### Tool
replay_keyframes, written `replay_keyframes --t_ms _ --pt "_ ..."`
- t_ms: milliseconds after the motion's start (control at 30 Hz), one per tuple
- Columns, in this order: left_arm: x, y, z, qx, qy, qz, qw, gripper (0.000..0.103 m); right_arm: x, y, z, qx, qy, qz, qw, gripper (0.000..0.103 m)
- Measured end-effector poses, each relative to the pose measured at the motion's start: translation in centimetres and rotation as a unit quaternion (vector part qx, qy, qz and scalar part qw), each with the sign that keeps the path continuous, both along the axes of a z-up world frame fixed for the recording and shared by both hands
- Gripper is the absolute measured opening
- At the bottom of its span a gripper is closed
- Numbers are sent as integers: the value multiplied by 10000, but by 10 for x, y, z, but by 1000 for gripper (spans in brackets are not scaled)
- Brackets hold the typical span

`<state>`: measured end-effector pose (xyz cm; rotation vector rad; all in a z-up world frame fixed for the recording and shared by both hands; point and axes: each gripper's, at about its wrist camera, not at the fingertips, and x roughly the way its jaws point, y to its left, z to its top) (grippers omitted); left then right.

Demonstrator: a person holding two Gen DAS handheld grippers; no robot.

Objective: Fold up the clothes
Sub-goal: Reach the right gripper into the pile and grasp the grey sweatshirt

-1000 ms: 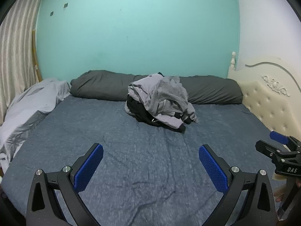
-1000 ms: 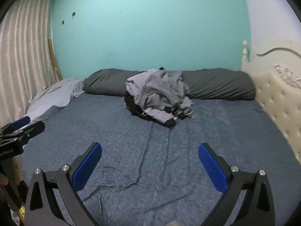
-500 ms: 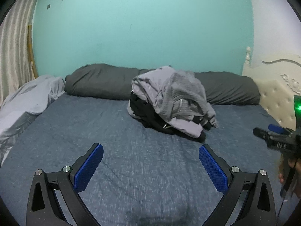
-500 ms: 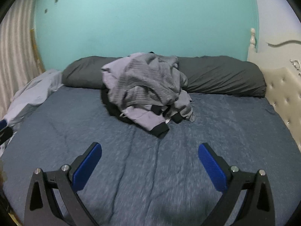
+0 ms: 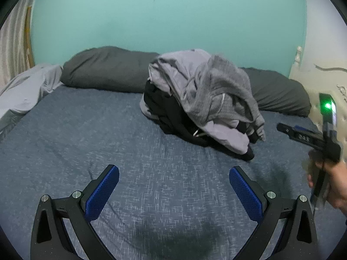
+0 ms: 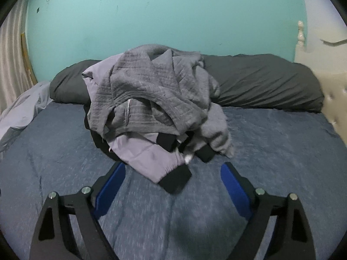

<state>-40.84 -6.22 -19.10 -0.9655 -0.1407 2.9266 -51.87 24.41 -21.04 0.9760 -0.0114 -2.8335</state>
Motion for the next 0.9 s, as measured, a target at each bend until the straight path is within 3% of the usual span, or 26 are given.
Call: replay_keyframes --t_ms 333,533,633,767,900 --pt "-29 -16 -36 262 -26 42 9996 103 -87 3 -50 124 -247 -397 9988 79" --pt "-31 -19 -49 252 -28 -51 9997 103 -120 2 -58 -40 -233 -382 9990 61" --pt "-30 -20 -50 336 -8 -56 9994 103 -131 -2 -60 120 -176 -426 9989 47" --pt "-24 -21 -49 384 19 -99 9992 103 -142 -5 -64 74 -235 -505 9984 20" --pt "-16 -23 -45 349 68 -101 9993 103 -142 -11 -58 70 -102 -301 9995 8"
